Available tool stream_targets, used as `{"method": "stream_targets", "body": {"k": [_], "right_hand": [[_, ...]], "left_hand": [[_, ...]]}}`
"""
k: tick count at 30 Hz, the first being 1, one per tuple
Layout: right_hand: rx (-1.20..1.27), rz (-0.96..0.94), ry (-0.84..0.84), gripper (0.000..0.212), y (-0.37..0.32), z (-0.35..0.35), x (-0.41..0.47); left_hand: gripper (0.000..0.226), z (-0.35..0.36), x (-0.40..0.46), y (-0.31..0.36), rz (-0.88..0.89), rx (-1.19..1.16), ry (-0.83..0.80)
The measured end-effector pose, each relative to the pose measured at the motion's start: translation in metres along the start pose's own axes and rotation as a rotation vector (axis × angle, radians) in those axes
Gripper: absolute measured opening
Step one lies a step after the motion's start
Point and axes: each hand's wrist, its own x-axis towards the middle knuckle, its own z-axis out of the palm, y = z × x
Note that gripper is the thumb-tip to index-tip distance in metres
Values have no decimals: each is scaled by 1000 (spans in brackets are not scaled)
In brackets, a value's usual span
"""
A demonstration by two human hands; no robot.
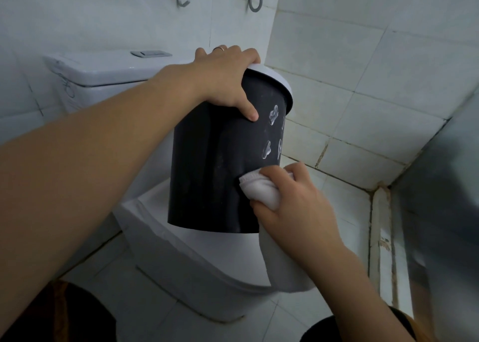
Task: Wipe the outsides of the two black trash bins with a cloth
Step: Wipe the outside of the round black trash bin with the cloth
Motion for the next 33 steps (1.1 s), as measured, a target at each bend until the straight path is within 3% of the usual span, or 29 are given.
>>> {"method": "stream_targets", "body": {"k": [11, 22, 29, 33], "right_hand": [[-22, -19, -62, 31, 1, 9, -26], [-6, -21, 30, 28, -12, 1, 14], [-2, -44, -47, 31, -4, 5, -14], [39, -7, 38, 31, -6, 3, 11]], "left_hand": [[101, -1, -1, -3, -4, -4, -7], [103, -1, 1, -2, -10, 19, -14], [102, -1, 2, -2, 3, 14, -18], [102, -2, 1, 0, 12, 29, -14]]}}
